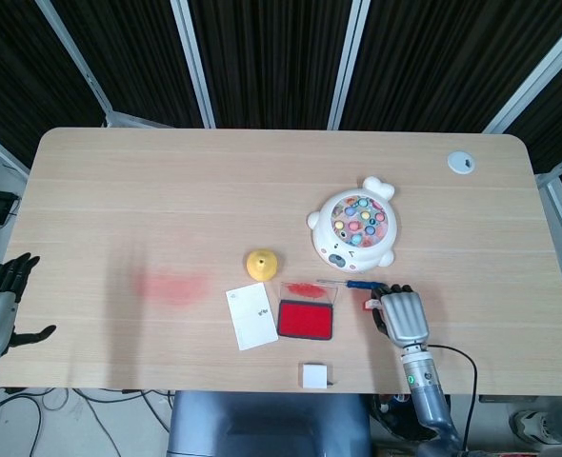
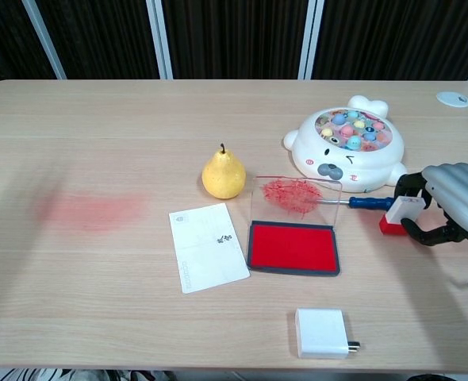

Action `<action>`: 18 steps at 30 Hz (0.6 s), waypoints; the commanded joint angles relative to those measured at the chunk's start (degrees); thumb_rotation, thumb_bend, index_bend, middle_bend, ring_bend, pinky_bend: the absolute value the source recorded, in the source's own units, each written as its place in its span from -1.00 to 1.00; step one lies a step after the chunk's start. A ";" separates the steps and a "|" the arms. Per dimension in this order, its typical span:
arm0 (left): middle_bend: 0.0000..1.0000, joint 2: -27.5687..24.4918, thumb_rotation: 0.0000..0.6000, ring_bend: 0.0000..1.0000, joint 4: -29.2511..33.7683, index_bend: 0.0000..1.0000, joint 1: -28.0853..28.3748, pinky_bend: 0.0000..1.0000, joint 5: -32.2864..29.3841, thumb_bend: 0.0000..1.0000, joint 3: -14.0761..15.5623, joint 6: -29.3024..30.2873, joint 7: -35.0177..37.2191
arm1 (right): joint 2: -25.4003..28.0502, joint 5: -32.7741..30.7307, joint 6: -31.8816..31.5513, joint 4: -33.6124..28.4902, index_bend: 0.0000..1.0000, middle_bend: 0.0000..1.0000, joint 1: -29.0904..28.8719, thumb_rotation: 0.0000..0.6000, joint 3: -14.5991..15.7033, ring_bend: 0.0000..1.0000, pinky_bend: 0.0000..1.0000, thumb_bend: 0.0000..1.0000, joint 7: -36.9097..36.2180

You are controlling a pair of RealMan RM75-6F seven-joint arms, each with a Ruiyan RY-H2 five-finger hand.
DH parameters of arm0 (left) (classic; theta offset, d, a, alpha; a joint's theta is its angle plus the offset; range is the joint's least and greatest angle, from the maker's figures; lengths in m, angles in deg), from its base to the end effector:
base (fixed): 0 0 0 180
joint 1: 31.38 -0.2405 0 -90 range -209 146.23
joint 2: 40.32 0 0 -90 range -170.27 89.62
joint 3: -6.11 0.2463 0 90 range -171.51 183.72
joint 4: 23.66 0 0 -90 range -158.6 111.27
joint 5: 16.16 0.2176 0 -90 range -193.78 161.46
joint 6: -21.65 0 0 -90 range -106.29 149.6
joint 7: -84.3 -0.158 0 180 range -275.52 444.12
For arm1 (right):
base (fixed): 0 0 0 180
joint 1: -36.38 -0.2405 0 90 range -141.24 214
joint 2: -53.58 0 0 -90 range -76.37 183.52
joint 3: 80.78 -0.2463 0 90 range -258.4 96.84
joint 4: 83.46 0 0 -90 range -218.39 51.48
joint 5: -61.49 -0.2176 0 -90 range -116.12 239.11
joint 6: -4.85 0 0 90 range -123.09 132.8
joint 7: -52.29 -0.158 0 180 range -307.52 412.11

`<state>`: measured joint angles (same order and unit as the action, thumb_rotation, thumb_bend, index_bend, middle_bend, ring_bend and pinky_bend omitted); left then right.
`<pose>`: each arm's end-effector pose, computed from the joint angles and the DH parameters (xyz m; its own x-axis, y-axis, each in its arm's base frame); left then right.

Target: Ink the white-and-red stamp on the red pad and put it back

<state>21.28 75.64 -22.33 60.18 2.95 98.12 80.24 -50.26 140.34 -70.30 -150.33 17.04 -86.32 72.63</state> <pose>-0.3004 0.2131 0.1365 0.3617 0.1350 0.9225 0.9252 0.0695 -0.3730 -0.2394 -0.2652 -0.0533 0.4834 -0.0765 0.8720 -0.8714 -0.1375 0.4710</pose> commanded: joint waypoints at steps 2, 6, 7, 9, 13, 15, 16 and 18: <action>-1.00 0.01 1.00 -1.00 -0.02 -1.00 0.01 -1.00 -0.09 -1.00 -0.03 -0.03 -0.10 | -0.19 -0.16 0.21 0.34 0.47 0.10 0.00 1.00 -0.17 -0.12 -0.10 0.05 -0.10; -1.00 0.01 1.00 -1.00 0.01 -1.00 0.03 -1.00 -0.16 -1.00 -0.04 -0.08 -0.23 | -0.38 -0.49 0.48 0.65 0.44 0.08 0.04 1.00 -0.40 -0.13 -0.11 0.03 -0.15; -1.00 0.01 1.00 -1.00 0.00 -1.00 0.02 -1.00 -0.19 -1.00 -0.05 -0.08 -0.26 | -0.41 -0.54 0.59 0.73 0.43 0.07 0.03 1.00 -0.41 -0.14 -0.12 0.02 -0.10; -1.00 0.01 1.00 -1.00 0.04 -1.00 0.01 -1.00 -0.25 -1.00 -0.07 -0.07 -0.27 | -0.47 -0.75 0.86 0.84 0.42 0.07 0.04 1.00 -0.47 -0.14 -0.14 0.01 -0.05; -1.00 -0.02 1.00 -1.00 0.08 -1.00 0.00 -1.00 -0.34 -1.00 -0.05 -0.12 -0.36 | -0.55 -0.93 1.12 0.87 0.40 0.06 0.05 1.00 -0.52 -0.15 -0.14 -0.01 0.11; -1.00 -0.02 1.00 -1.00 0.11 -1.00 0.00 -1.00 -0.39 -1.00 -0.06 -0.13 -0.44 | -0.58 -1.01 1.21 0.84 0.38 0.04 0.04 1.00 -0.59 -0.15 -0.15 -0.03 0.20; -1.00 -0.02 1.00 -1.00 0.13 -1.00 0.00 -1.00 -0.40 -1.00 -0.07 -0.13 -0.46 | -0.58 -1.08 1.26 0.80 0.37 0.03 0.04 1.00 -0.64 -0.16 -0.15 -0.04 0.26; -1.00 -0.01 1.00 -1.00 0.15 -1.00 0.00 -1.00 -0.44 -1.00 -0.08 -0.12 -0.51 | -0.51 -1.27 1.40 0.64 0.36 0.02 0.08 1.00 -0.71 -0.16 -0.15 -0.06 0.45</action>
<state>21.27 75.79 -22.33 59.74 2.87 97.99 79.73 -50.80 139.11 -68.94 -149.65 17.10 -87.01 73.03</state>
